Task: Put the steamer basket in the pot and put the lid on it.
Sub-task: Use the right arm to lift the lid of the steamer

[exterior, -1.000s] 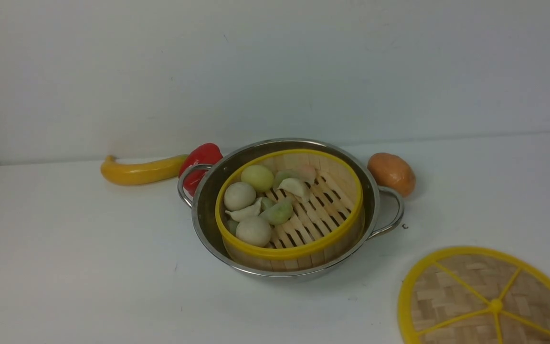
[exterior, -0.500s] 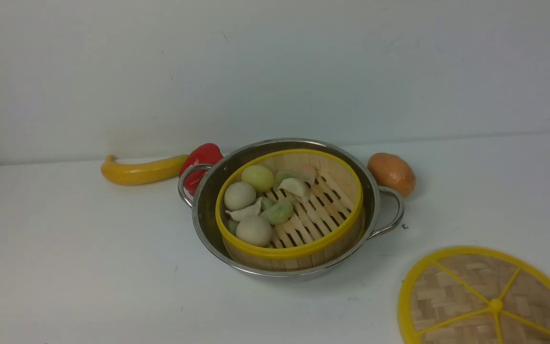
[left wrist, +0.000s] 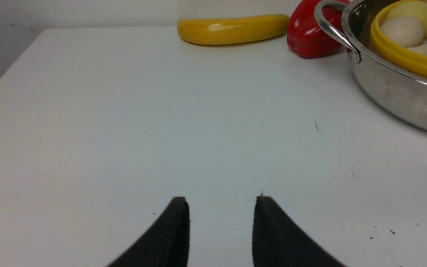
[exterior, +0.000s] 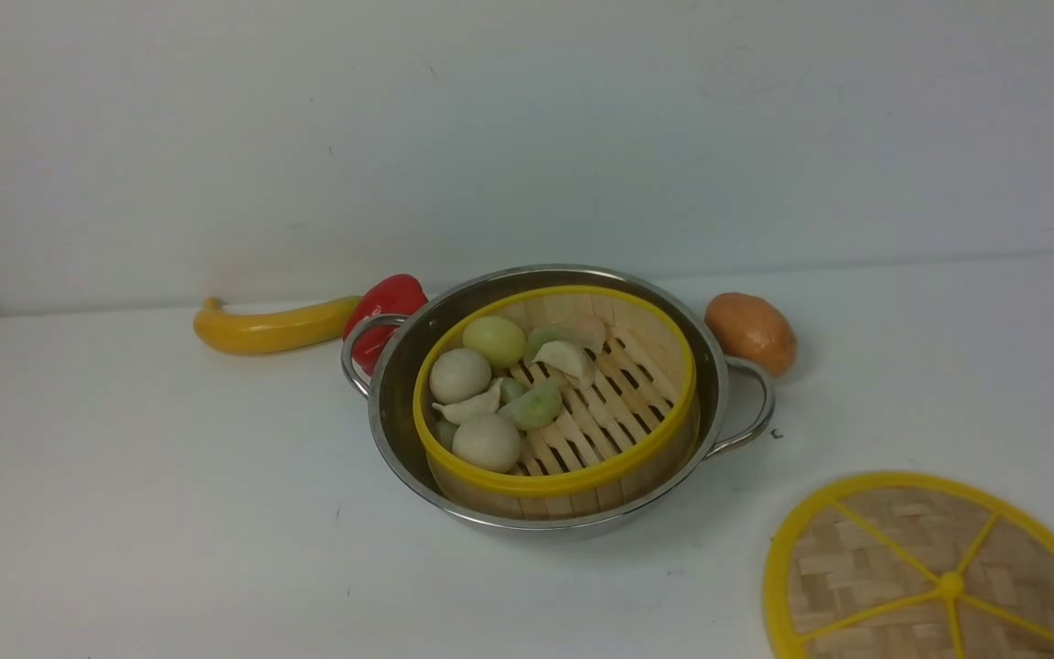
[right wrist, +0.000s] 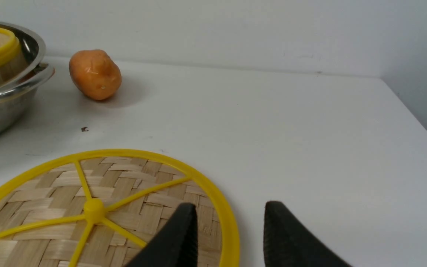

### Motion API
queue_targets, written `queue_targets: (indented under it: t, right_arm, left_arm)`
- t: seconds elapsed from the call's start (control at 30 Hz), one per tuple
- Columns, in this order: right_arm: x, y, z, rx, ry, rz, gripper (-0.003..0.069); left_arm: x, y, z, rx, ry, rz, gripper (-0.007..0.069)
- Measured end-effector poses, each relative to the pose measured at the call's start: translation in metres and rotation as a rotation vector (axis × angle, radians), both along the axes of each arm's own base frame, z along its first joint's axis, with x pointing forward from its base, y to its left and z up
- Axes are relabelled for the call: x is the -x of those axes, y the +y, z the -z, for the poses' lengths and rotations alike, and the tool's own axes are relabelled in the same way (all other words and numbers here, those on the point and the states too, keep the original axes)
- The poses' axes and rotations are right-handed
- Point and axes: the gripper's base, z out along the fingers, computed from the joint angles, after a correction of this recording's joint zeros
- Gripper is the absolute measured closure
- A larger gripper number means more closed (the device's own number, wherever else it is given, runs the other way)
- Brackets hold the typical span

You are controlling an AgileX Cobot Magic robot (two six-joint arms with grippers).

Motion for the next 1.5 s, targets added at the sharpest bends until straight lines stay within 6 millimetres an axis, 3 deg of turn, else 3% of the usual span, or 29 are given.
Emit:
queue_targets:
  t: [1.5]
  right_arm:
    - [0.0000, 0.0000, 0.0000, 0.000, 0.000, 0.000, 0.0418]
  left_arm:
    - [0.0001, -0.0043, 0.0002, -0.053, 0.002, 0.068, 0.0386]
